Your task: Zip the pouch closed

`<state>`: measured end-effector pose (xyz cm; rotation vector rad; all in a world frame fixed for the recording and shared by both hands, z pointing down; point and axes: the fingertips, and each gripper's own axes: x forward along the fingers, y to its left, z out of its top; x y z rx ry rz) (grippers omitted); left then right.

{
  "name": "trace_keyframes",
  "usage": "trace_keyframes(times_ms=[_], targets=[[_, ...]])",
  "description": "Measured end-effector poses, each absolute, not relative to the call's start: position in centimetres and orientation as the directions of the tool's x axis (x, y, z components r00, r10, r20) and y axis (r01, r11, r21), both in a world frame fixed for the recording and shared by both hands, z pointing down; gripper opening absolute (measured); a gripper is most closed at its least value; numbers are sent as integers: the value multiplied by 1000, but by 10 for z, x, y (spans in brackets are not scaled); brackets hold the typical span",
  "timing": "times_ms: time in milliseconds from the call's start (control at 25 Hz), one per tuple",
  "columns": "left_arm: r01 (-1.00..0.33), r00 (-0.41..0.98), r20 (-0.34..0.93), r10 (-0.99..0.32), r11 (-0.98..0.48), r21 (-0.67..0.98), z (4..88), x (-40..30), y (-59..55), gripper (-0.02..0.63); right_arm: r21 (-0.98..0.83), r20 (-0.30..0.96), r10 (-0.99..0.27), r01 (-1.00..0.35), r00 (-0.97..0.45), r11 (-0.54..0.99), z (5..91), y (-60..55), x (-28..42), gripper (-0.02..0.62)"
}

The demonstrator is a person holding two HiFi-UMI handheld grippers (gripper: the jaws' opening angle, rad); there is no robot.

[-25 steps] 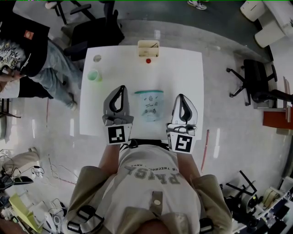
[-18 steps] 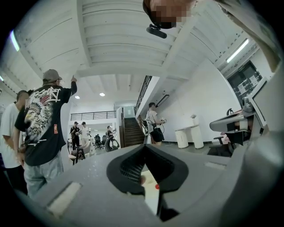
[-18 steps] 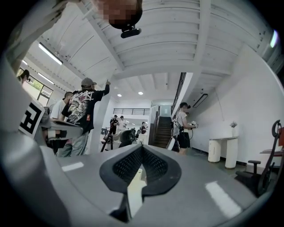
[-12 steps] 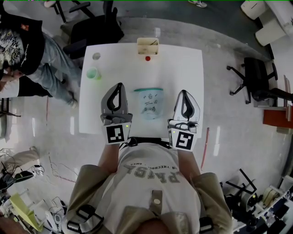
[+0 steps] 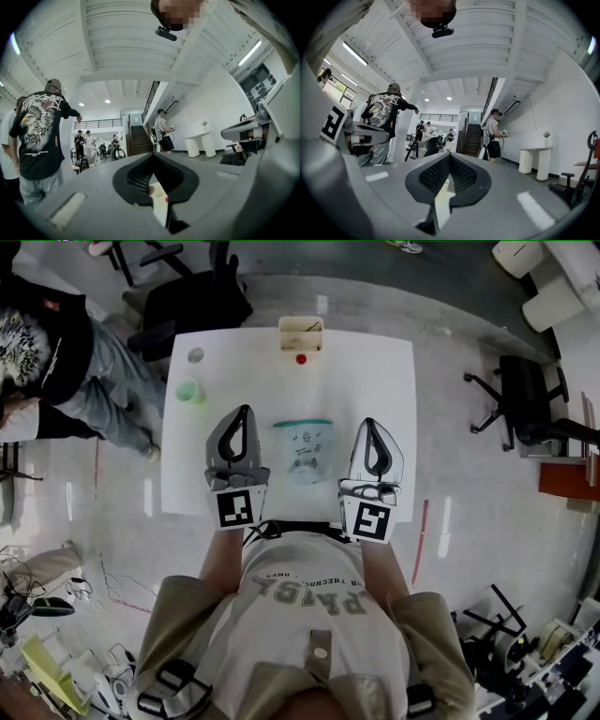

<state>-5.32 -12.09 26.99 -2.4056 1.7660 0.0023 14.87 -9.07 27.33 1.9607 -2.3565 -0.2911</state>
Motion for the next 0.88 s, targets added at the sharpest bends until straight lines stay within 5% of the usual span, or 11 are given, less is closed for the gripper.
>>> trace_keyframes(times_ms=[880], targets=[[-944,319,-64,-946,-311,-108,280,-49,-138,14,171,-43,-971,-960,-234,223,278,-112,129,-2]])
